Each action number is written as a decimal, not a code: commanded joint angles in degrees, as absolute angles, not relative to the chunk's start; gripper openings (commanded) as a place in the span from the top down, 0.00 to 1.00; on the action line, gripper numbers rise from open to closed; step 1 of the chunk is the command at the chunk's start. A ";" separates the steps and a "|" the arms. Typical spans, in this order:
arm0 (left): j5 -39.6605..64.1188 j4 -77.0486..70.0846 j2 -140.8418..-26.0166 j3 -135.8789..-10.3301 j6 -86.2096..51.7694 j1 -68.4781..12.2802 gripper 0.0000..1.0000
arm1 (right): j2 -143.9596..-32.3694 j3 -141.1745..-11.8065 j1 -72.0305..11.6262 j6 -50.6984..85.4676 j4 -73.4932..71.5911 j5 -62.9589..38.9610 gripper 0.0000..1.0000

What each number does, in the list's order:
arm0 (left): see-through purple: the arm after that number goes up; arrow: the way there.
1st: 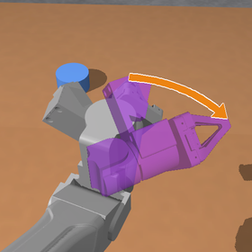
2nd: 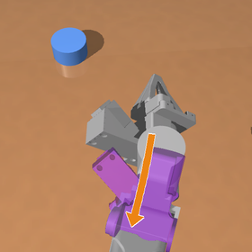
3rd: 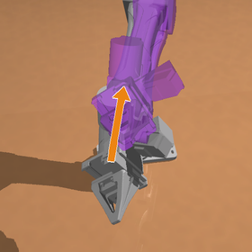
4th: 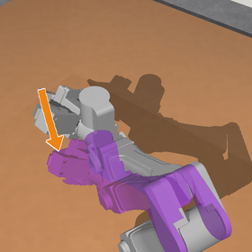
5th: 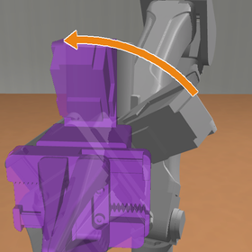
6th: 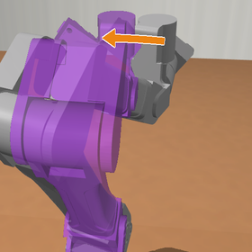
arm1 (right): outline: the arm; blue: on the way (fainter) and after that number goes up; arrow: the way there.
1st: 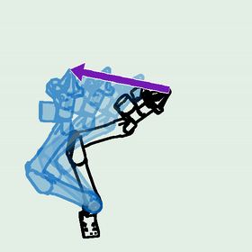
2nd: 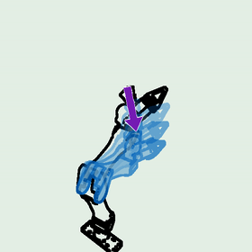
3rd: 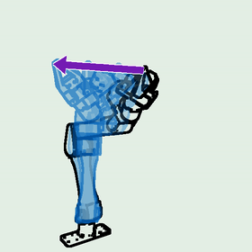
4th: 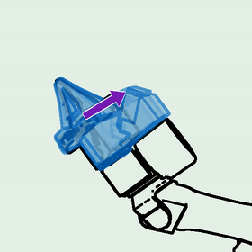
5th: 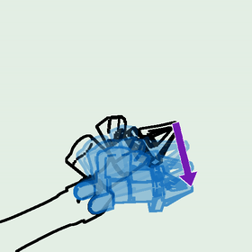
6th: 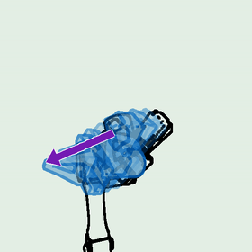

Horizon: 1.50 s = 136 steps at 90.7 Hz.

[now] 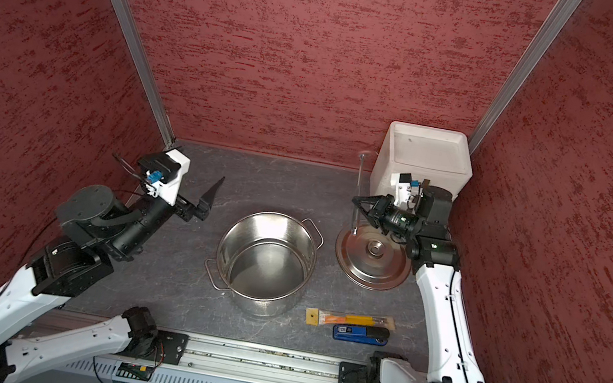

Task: Stir the soup with a spoon
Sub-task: Place the spoon at the center of the board.

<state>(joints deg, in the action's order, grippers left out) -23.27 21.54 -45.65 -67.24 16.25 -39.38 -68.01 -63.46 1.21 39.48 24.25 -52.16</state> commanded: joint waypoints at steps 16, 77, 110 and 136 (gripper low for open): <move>-0.41 50.10 -52.20 -72.63 -22.74 -14.08 0.00 | -76.85 -54.50 2.02 21.30 14.57 -53.51 1.00; -1.84 54.37 -54.64 -76.19 -22.15 -9.34 0.00 | -97.50 -38.83 -8.52 23.91 -11.77 -54.28 1.00; -5.90 51.55 -55.19 -71.31 -18.20 -9.16 0.00 | -99.02 -39.77 -8.64 20.33 -3.31 -46.05 0.85; -8.61 45.14 -52.60 -62.15 -11.07 -8.93 0.00 | -96.31 -41.31 -8.55 18.22 2.56 -40.83 0.76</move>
